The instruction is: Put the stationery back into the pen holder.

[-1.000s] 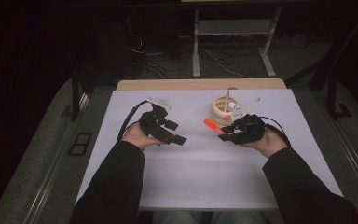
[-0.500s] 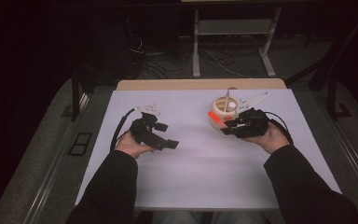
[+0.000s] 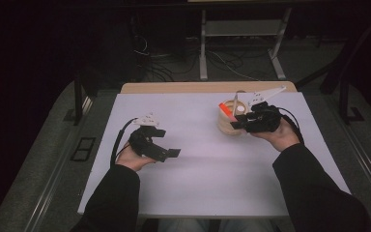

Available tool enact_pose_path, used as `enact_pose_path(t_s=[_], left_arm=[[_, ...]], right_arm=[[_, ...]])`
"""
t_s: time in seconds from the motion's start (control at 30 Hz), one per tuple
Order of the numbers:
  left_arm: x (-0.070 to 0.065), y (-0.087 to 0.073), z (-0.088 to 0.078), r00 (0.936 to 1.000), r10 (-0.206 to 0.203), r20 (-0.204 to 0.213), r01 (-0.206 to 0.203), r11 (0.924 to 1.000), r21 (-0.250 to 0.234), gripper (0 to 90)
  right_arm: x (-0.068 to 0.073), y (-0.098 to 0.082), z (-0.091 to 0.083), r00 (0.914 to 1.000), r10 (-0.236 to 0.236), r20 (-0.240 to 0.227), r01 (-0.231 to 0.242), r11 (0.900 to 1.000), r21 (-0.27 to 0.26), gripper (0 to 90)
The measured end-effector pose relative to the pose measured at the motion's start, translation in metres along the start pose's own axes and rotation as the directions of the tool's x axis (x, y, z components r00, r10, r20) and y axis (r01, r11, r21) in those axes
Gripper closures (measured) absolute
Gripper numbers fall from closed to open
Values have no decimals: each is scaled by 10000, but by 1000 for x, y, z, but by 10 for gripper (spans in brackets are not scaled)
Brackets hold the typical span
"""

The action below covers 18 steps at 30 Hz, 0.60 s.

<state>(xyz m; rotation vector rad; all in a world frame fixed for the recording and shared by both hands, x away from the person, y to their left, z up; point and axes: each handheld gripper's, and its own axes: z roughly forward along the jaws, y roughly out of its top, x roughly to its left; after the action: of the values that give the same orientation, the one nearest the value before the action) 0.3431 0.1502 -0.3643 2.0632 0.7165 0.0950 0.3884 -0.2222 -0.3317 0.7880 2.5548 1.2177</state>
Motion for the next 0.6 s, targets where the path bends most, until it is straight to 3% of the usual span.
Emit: enact_pose_path(t_s=[0.17,0.6], left_arm=[[-3,-9,-4,9994,-202,-285,189,9988,-449,0],[-7,-36,-9,9968,-475,-646,406,9937,-1042,0]], right_arm=[[-7,2,2,9998,186,93,-184,9996,-193,684],[-21,13,3,9957,754,533,-705,9936,-879,683]])
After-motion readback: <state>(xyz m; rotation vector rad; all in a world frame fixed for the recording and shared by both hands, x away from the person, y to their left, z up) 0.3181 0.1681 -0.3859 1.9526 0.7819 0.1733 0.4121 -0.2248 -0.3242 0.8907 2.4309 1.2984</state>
